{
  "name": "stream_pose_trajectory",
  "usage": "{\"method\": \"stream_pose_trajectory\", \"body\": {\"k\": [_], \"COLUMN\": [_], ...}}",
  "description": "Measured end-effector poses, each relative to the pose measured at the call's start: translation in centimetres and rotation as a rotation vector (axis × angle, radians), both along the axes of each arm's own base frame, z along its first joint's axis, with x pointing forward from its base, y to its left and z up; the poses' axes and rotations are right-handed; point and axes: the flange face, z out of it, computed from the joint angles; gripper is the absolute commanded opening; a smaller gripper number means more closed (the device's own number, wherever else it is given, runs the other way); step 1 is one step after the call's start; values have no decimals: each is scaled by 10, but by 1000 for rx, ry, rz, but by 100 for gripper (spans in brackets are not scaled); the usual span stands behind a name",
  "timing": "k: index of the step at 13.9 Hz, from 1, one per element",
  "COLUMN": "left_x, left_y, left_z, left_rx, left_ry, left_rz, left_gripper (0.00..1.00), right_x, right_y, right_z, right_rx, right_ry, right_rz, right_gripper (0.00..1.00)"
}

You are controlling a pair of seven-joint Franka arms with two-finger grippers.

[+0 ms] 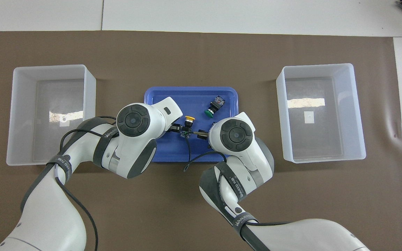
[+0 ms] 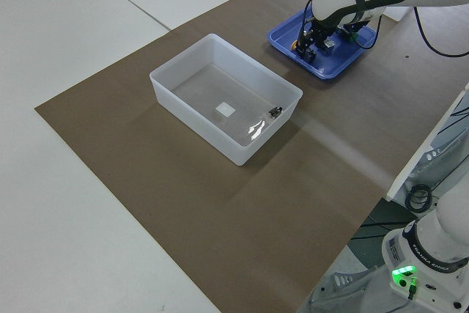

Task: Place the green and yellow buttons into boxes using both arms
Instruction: 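Carry the yellow button into the left box while the right gripper carries green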

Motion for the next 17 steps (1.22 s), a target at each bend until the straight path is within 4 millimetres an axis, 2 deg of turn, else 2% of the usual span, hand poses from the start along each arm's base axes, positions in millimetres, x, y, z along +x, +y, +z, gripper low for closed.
{"method": "stream_pose_trajectory", "body": {"k": [1, 2, 4, 5, 6, 7, 9, 11, 13, 15, 17], "left_x": [-2, -1, 5, 10, 17, 23, 33, 42, 54, 66, 72], "left_y": [0, 2, 10, 18, 31, 49, 95, 138, 178, 219, 262], "left_z": [-1, -1, 14, 30, 50, 74, 117, 141, 145, 143, 140], "left_rx": [8, 15, 14, 8, -2, -13, -29, -33, -23, -8, 12], "left_ry": [15, 26, 16, 3, -14, -33, -66, -94, -124, -159, -172], "left_rz": [10, 19, 39, 58, 83, 114, 178, 214, 198, 175, 171], "left_gripper": [0, 0, 0, 0, 0, 0, 0, 0, 0, 0, 0], "right_x": [4, 10, 21, 26, 30, 35, 47, 61, 68, 75, 84], "right_y": [0, -3, -22, -39, -62, -93, -167, -242, -296, -332, -352], "right_z": [13, 37, 99, 134, 162, 186, 208, 204, 178, 140, 101], "right_rx": [15, 24, 37, 45, 49, 44, 17, -11, -30, -42, -52], "right_ry": [-3, -8, -19, -33, -50, -63, -74, -71, -45, -35, -35], "right_rz": [-13, -24, -51, -53, -36, 0, 85, 146, 179, 195, 189], "right_gripper": [0, 0, 0, 0, 0, 0, 0, 0, 0, 0, 0]}}
